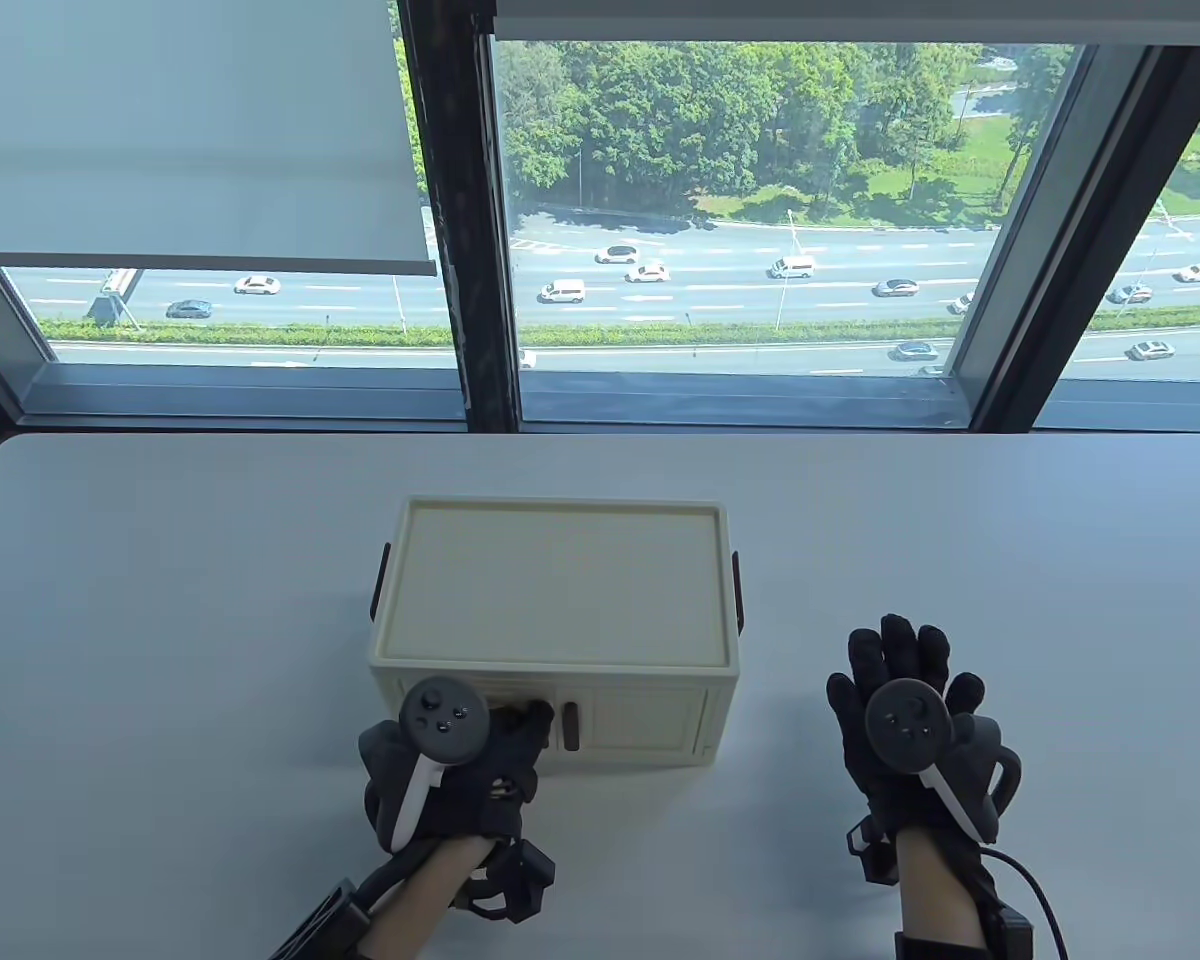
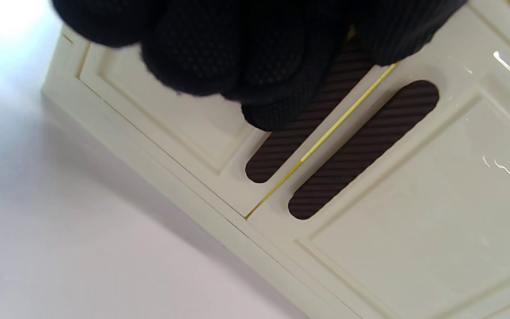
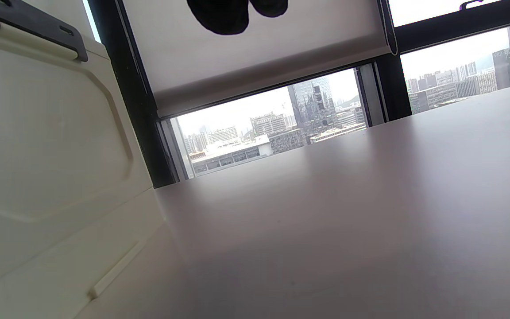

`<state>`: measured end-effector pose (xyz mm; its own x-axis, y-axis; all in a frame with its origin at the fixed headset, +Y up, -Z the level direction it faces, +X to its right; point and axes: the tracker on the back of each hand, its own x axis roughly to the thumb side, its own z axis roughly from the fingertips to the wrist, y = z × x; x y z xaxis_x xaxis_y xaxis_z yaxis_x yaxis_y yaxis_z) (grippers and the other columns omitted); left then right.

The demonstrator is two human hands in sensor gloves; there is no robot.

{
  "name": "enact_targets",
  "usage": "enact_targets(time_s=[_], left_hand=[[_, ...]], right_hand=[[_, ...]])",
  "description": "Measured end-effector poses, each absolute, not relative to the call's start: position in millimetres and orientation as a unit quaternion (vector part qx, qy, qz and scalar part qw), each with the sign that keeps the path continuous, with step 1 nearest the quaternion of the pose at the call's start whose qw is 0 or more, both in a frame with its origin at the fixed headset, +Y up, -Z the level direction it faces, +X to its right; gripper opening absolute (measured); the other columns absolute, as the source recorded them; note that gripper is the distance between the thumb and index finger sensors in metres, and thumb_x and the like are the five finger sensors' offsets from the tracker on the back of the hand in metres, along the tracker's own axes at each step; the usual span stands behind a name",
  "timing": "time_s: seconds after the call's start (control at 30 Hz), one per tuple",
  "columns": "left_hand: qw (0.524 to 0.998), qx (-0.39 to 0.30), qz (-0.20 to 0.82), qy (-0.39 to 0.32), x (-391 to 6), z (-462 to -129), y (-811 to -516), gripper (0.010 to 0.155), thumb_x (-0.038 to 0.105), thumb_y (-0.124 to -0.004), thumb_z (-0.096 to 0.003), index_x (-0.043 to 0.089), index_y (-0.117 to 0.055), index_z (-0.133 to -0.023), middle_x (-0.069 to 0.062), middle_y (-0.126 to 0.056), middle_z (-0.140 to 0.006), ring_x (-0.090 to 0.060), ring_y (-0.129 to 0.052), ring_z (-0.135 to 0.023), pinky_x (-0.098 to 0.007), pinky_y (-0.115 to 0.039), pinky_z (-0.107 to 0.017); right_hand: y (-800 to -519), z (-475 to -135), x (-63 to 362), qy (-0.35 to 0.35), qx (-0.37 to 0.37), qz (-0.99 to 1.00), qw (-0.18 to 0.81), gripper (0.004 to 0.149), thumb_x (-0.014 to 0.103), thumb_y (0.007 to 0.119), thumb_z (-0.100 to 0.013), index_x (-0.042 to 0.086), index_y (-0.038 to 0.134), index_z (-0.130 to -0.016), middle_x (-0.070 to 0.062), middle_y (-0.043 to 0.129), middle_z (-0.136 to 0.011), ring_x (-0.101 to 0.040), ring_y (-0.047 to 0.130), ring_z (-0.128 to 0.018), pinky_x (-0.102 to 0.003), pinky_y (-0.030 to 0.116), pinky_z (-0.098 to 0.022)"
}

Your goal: Open cabinet door

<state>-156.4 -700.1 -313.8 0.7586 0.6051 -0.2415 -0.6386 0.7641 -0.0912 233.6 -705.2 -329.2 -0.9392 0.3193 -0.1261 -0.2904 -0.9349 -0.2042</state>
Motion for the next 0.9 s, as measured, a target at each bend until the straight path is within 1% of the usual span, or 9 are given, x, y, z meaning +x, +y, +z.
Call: enact_targets(time_s=[0.1, 0.17, 0.23, 0.3, 0.53, 0.6, 0.73, 0.9], left_hand=[[0.927, -0.096, 0.349, 0.101, -158.8, -315.2, -701.4, 0.055, 0.055, -0.067, -0.0536, 0.012, -0.089, -0.079, -0.004, -0.089, -0.062, -0.027, -0.087, -0.052, -0.042, -0.071, -0.045], [0.927, -0.092, 0.351, 0.096, -160.6, -313.4, -702.6, 0.055, 0.056, -0.067, -0.0531, 0.012, -0.089, -0.08, -0.004, -0.089, -0.063, -0.027, -0.086, -0.053, -0.043, -0.071, -0.046], [0.927, -0.107, 0.351, 0.084, -162.2, -309.8, -702.8, 0.056, 0.055, -0.067, -0.0528, 0.012, -0.089, -0.081, -0.004, -0.089, -0.064, -0.027, -0.086, -0.055, -0.043, -0.07, -0.047], [0.931, -0.104, 0.344, 0.067, -165.1, -307.2, -701.4, 0.056, 0.055, -0.068, -0.0527, 0.012, -0.089, -0.081, -0.005, -0.089, -0.065, -0.028, -0.086, -0.056, -0.044, -0.07, -0.048], [0.916, -0.21, 0.341, -0.012, -186.3, -307.3, -696.1, 0.056, 0.053, -0.07, -0.0525, 0.011, -0.088, -0.084, -0.007, -0.088, -0.069, -0.031, -0.084, -0.059, -0.046, -0.068, -0.05], [0.905, -0.251, 0.342, -0.038, -196.8, -306.4, -695.7, 0.056, 0.053, -0.071, -0.0523, 0.011, -0.087, -0.086, -0.008, -0.087, -0.07, -0.032, -0.083, -0.06, -0.047, -0.067, -0.051], [0.886, -0.309, 0.34, -0.068, -214.6, -304.7, -695.4, 0.057, 0.052, -0.073, -0.0517, 0.01, -0.085, -0.089, -0.009, -0.086, -0.073, -0.033, -0.082, -0.063, -0.048, -0.066, -0.052], [0.874, -0.344, 0.328, -0.101, -233.8, -303.1, -694.6, 0.058, 0.052, -0.074, -0.0514, 0.011, -0.084, -0.091, -0.01, -0.084, -0.076, -0.034, -0.081, -0.066, -0.049, -0.065, -0.054]], right_hand=[[-705.8, -328.7, 233.2, -0.088, -0.08, 0.98, 0.158, 0.062, 0.054, 0.044, -0.054, 0.029, 0.042, -0.111, -0.004, 0.028, -0.118, -0.029, 0.012, -0.104, -0.06, 0.024, -0.067], [-705.7, -328.8, 233.1, -0.087, -0.079, 0.98, 0.159, 0.062, 0.054, 0.044, -0.054, 0.029, 0.042, -0.111, -0.004, 0.028, -0.118, -0.029, 0.012, -0.104, -0.06, 0.025, -0.067], [-705.8, -329.0, 232.9, -0.087, -0.079, 0.98, 0.16, 0.062, 0.054, 0.044, -0.054, 0.029, 0.042, -0.111, -0.004, 0.028, -0.118, -0.029, 0.012, -0.104, -0.06, 0.025, -0.067], [-706.0, -329.1, 232.3, -0.086, -0.079, 0.981, 0.157, 0.062, 0.054, 0.044, -0.054, 0.029, 0.042, -0.111, -0.004, 0.028, -0.118, -0.029, 0.013, -0.104, -0.06, 0.025, -0.067], [-705.2, -328.6, 232.8, -0.088, -0.081, 0.98, 0.158, 0.062, 0.054, 0.044, -0.055, 0.029, 0.042, -0.111, -0.004, 0.028, -0.118, -0.029, 0.013, -0.104, -0.06, 0.025, -0.067], [-705.2, -328.2, 233.3, -0.088, -0.083, 0.98, 0.16, 0.062, 0.054, 0.044, -0.054, 0.029, 0.042, -0.111, -0.004, 0.028, -0.118, -0.029, 0.013, -0.104, -0.06, 0.025, -0.067], [-705.6, -327.0, 232.3, -0.085, -0.085, 0.98, 0.156, 0.062, 0.054, 0.044, -0.054, 0.029, 0.042, -0.111, -0.004, 0.028, -0.118, -0.029, 0.013, -0.104, -0.06, 0.025, -0.067], [-704.3, -324.5, 227.3, -0.083, -0.084, 0.982, 0.147, 0.062, 0.054, 0.044, -0.054, 0.029, 0.043, -0.111, -0.004, 0.028, -0.118, -0.029, 0.013, -0.104, -0.06, 0.025, -0.067]])
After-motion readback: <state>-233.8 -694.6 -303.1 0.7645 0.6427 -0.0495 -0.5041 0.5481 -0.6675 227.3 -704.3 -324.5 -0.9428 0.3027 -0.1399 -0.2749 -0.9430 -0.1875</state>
